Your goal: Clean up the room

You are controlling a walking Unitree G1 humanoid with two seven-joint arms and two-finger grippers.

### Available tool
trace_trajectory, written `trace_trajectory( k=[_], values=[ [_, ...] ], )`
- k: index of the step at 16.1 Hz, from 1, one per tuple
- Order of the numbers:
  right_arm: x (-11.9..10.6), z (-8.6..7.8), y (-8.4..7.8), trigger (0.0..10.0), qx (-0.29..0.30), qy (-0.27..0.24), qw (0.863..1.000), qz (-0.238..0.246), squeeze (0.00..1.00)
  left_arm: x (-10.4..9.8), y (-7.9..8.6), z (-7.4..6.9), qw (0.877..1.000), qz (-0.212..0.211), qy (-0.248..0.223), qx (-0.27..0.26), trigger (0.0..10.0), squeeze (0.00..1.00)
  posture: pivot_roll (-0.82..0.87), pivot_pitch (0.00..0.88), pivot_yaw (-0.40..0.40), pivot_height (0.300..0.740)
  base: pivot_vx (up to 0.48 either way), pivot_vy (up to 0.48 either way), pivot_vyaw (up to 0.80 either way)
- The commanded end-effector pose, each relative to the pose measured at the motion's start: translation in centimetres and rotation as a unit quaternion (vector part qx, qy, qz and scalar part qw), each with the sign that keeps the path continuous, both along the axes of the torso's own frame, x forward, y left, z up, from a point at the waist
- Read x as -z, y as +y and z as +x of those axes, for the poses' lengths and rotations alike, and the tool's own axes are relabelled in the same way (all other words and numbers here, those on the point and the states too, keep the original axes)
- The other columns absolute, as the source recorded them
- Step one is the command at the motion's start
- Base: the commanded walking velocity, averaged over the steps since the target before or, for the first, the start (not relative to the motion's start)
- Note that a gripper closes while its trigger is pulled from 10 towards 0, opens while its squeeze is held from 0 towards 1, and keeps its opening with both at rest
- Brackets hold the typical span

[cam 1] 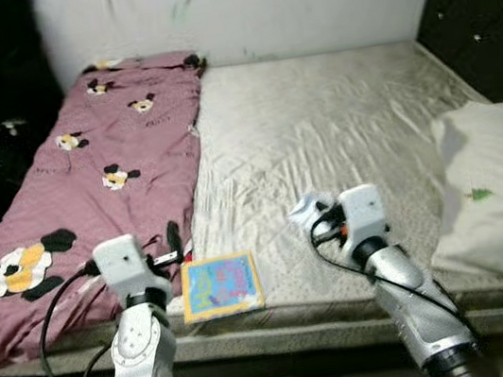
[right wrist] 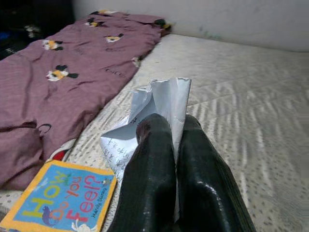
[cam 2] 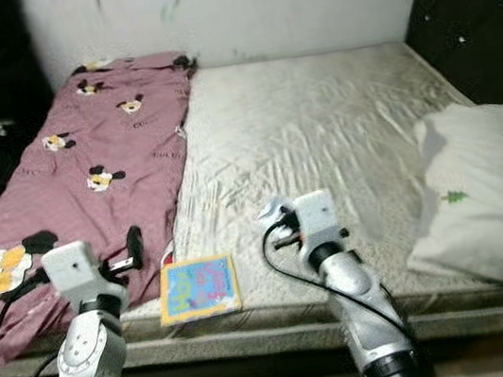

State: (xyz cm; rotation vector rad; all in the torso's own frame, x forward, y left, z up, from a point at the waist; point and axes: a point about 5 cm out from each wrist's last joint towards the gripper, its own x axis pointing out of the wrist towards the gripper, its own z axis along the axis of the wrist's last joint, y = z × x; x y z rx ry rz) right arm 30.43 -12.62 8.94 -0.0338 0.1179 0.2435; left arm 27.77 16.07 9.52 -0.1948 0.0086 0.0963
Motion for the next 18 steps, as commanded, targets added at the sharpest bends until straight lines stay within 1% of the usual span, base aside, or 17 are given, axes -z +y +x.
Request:
trace_trajectory(
  k=[1, 4, 5, 8, 18],
  values=[
    [-0.53, 0.17, 0.87, 10.0, -0.017, -0.009, 1.0, 0.007, 0.0, -0.08, 0.51, 0.07, 1.0, 0.008, 0.0, -0.007, 10.0, 0.0, -0.01, 0.004, -0.014, 0.74, 0.0, 0.48, 0.0],
    [-0.39, 0.16, 0.9, 10.0, -0.019, -0.006, 1.0, 0.006, 0.0, -0.11, 0.53, 0.12, 1.0, 0.009, -0.002, -0.009, 10.0, 0.0, -0.01, 0.002, -0.014, 0.74, 0.0, 0.412, 0.0],
    [-0.37, 0.17, 0.89, 10.0, -0.02, -0.005, 1.0, 0.005, 0.0, -0.42, 0.21, -0.01, 1.0, 0.004, -0.016, 0.01, 10.0, 0.0, -0.01, 0.002, -0.014, 0.74, 0.0, 0.0, 0.0],
    [-0.36, 0.21, 0.9, 10.0, -0.021, -0.005, 1.0, 0.005, 0.0, -0.58, -0.09, -0.13, 0.999, -0.004, -0.023, 0.028, 10.0, 0.0, -0.01, 0.0, -0.014, 0.74, 0.0, 0.0, 0.0],
    [-0.09, 0.26, 0.86, 10.0, -0.017, -0.002, 1.0, 0.005, 0.0, -0.59, -0.06, -0.19, 0.999, -0.002, -0.026, 0.032, 10.0, 0.0, -0.01, 0.0, -0.012, 0.74, 0.36, 0.0, 0.0]
  ],
)
